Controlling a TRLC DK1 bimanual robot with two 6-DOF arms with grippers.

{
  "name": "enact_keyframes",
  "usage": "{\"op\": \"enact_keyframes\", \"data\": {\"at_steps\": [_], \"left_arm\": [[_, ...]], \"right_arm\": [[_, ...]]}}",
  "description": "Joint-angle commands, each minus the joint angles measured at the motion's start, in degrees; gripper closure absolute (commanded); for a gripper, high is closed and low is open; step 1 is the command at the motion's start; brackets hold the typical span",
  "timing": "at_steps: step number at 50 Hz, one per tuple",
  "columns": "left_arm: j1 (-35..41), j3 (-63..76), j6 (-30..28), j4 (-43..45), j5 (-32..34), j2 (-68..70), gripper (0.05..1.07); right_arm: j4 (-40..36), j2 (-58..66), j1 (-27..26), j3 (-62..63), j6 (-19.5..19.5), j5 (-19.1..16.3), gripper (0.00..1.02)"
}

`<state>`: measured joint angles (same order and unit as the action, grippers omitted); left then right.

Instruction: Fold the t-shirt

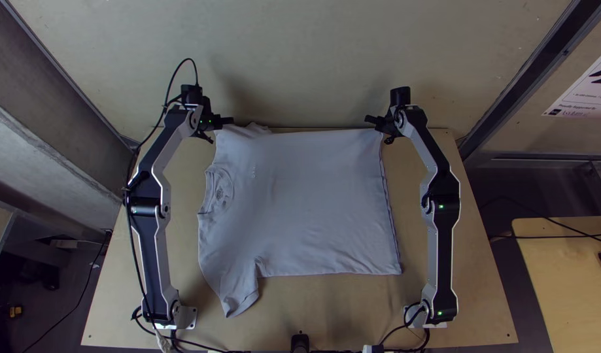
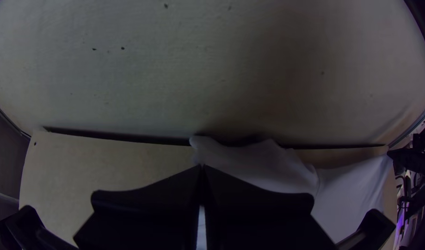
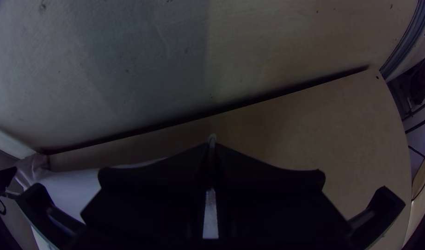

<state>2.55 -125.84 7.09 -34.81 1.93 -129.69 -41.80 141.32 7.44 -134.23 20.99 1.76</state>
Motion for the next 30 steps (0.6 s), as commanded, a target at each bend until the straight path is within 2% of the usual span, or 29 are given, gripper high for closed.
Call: {"op": "enact_keyframes", "data": {"at_steps": [1,14,30], "left_arm": [[-1.05,2.79,0.2,-0.09,1.32,5.24,1.05],[-1.32,10.97,-0.24,1.15,2.11,10.33,1.05],[-1.32,26.35,-0.5,7.3,2.11,18.24,1.05]], "right_arm": [[-1.18,-3.24,-0.41,1.61,-0.87,1.05,1.0],[-3.9,-5.09,-0.41,3.1,-1.92,1.05,1.0],[-9.18,-7.99,-0.24,7.85,-3.24,1.05,1.0]]}}
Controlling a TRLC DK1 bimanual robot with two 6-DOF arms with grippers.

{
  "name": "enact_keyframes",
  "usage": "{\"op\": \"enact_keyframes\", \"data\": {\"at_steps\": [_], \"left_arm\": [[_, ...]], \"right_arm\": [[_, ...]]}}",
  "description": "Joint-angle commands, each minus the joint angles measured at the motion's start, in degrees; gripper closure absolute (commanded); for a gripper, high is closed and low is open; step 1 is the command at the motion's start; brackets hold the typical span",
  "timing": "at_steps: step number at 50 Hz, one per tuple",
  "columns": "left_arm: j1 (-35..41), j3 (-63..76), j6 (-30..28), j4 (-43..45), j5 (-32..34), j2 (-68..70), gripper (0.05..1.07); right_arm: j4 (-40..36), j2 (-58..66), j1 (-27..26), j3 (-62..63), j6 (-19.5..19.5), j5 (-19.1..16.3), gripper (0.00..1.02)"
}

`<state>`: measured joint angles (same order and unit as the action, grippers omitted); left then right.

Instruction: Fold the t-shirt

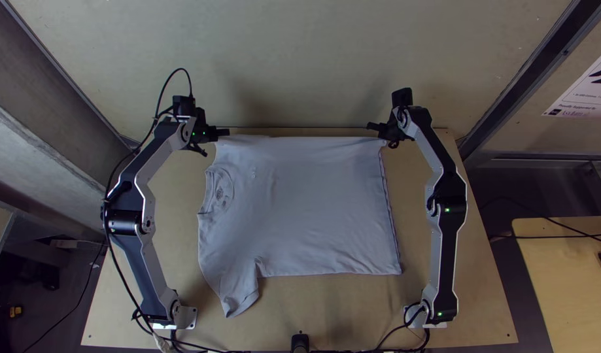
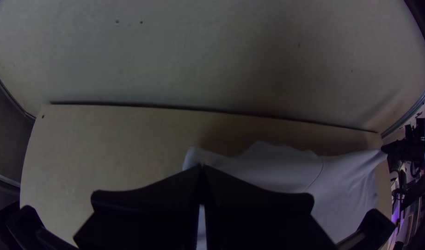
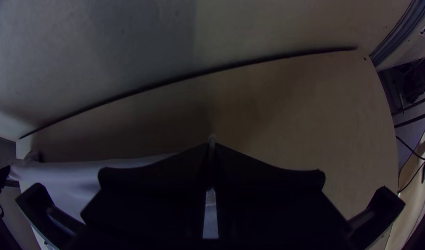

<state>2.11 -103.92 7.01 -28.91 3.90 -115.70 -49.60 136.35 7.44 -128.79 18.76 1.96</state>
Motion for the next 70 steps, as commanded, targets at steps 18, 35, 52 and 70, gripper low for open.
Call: {"op": "enact_keyframes", "data": {"at_steps": [18,35,52,70], "left_arm": [[-0.62,20.42,0.03,5.97,0.14,13.75,1.05],[-0.18,32.02,0.03,9.13,0.14,20.16,1.05],[-0.18,40.11,0.11,11.15,0.14,24.47,1.05],[1.41,50.48,0.55,16.51,0.14,27.46,1.05]], "right_arm": [[-0.23,-10.32,0.12,14.97,-1.01,0.86,1.0],[5.92,-18.58,1.52,30.53,-0.92,1.03,1.0],[11.02,-24.21,2.67,41.6,-0.57,1.56,1.0],[13.74,-27.02,3.72,47.49,-0.57,2.79,1.0]]}}
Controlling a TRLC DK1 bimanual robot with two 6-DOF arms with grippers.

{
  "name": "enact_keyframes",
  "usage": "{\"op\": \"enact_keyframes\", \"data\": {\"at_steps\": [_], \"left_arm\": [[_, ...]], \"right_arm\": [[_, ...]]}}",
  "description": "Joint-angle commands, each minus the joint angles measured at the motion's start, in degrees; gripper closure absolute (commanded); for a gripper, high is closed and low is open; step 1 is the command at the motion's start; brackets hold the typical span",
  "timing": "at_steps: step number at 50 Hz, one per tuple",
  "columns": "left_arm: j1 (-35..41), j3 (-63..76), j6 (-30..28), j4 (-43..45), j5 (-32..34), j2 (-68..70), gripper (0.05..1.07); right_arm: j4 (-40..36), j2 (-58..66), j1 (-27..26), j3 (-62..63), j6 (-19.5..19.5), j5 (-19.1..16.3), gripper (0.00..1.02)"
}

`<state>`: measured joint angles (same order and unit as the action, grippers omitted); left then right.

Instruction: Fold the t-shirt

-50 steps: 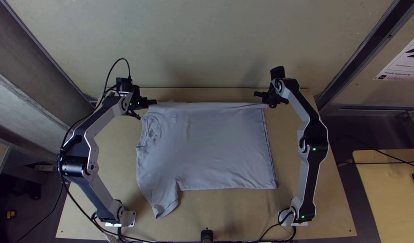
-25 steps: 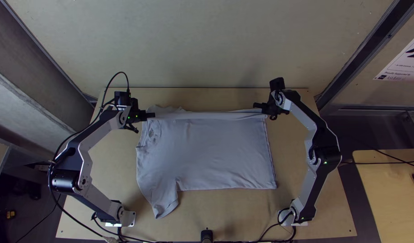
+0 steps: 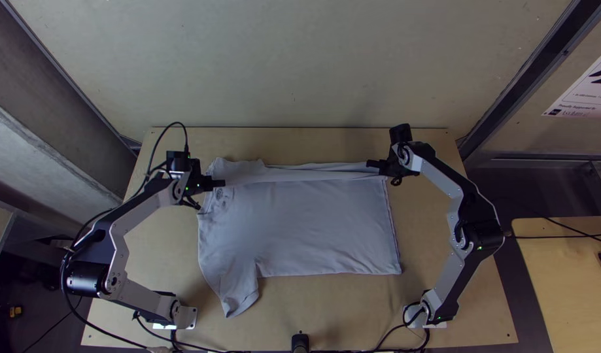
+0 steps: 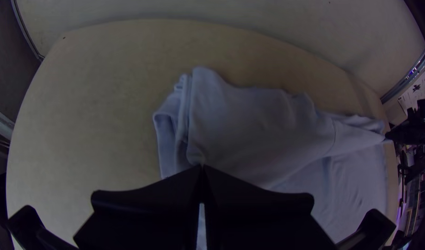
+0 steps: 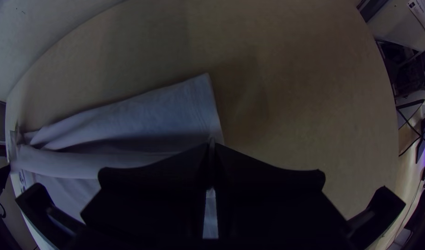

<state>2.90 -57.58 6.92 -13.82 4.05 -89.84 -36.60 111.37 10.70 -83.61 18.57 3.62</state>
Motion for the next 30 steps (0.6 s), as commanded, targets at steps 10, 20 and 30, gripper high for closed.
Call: {"op": "enact_keyframes", "data": {"at_steps": [10,20,30], "left_arm": [[1.5,7.75,1.17,3.98,-0.1,-0.07,0.93],[-1.14,7.57,1.17,3.37,-0.01,3.09,0.28],[-1.84,3.0,-1.82,-5.78,1.31,9.07,0.13]], "right_arm": [[1.62,-2.65,0.73,5.48,-0.29,3.68,0.86],[1.0,-6.08,0.29,8.82,-0.29,4.12,0.04],[-1.72,-13.81,-0.94,9.87,-0.55,4.12,0.04]]}}
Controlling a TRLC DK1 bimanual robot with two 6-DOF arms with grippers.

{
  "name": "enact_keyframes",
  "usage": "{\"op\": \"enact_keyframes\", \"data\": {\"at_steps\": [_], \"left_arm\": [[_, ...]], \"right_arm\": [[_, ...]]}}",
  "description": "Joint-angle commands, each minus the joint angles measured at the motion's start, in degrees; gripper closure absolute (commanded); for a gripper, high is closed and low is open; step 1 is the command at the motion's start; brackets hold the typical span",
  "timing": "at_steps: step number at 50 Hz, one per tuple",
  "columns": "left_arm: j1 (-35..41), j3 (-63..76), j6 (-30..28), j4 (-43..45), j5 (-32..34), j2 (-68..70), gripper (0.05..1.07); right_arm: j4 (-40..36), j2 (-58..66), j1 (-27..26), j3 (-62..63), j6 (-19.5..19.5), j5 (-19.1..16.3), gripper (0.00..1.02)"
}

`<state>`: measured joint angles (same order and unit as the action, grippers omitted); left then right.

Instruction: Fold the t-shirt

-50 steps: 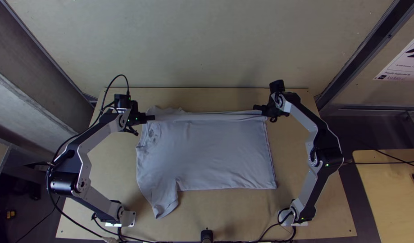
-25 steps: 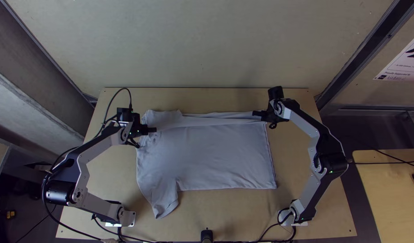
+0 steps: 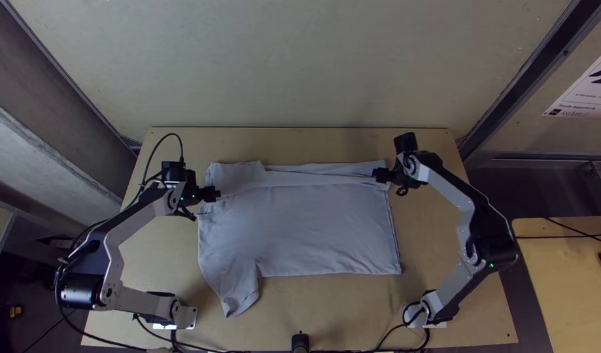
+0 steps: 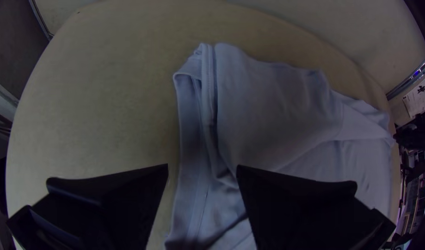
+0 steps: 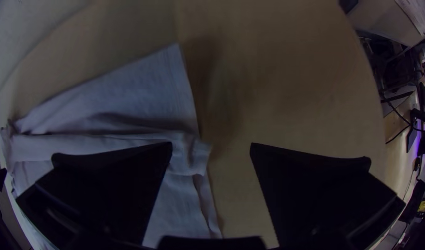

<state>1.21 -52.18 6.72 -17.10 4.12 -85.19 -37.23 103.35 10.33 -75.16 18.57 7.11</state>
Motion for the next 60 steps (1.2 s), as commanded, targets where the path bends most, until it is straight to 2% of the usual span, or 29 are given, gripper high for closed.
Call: {"op": "enact_keyframes", "data": {"at_steps": [1,13,22,32,38,43,51,55,58,60], "left_arm": [[-0.25,-2.57,-1.97,-2.85,1.33,5.29,0.13],[0.81,-6.35,-5.4,-15.42,2.65,12.24,0.13],[2.74,-8.29,-5.67,-25.26,2.56,18.83,0.13],[6.61,-7.05,-2.85,-36.51,2.65,25.69,0.12],[11.71,-4.59,-1.18,-43.28,2.65,30.26,0.12],[15.4,-2.92,3.03,-50.13,2.47,32.1,0.12],[18.39,0.77,4.53,-59.1,2.47,32.19,0.12],[19.7,2.09,9.98,-62.61,2.47,32.1,0.12],[19.7,3.58,16.92,-64.37,2.47,32.01,0.12],[19.7,4.72,18.06,-64.37,2.74,31.93,0.12]], "right_arm": [[-1.09,-6.76,-0.57,1.68,-0.55,0.62,0.04],[-3.2,-19.15,-0.48,4.14,-1.25,0.62,0.04],[-10.32,-24.51,-0.48,3.79,-1.25,0.62,0.04],[-14.45,-29.52,-0.48,6.78,-1.08,0.62,0.04],[-16.03,-31.9,-0.48,8.18,-1.08,0.53,0.04],[-17.7,-32.51,-0.75,8.71,-1.08,0.53,0.04],[-21.48,-33.04,-0.57,8.8,0.42,0.0,0.04],[-22.88,-33.57,-0.22,9.06,1.91,-0.26,0.04],[-23.67,-33.74,0.04,9.24,3.93,-0.52,0.04],[-24.38,-33.83,0.31,9.41,5.69,-0.87,0.04]]}}
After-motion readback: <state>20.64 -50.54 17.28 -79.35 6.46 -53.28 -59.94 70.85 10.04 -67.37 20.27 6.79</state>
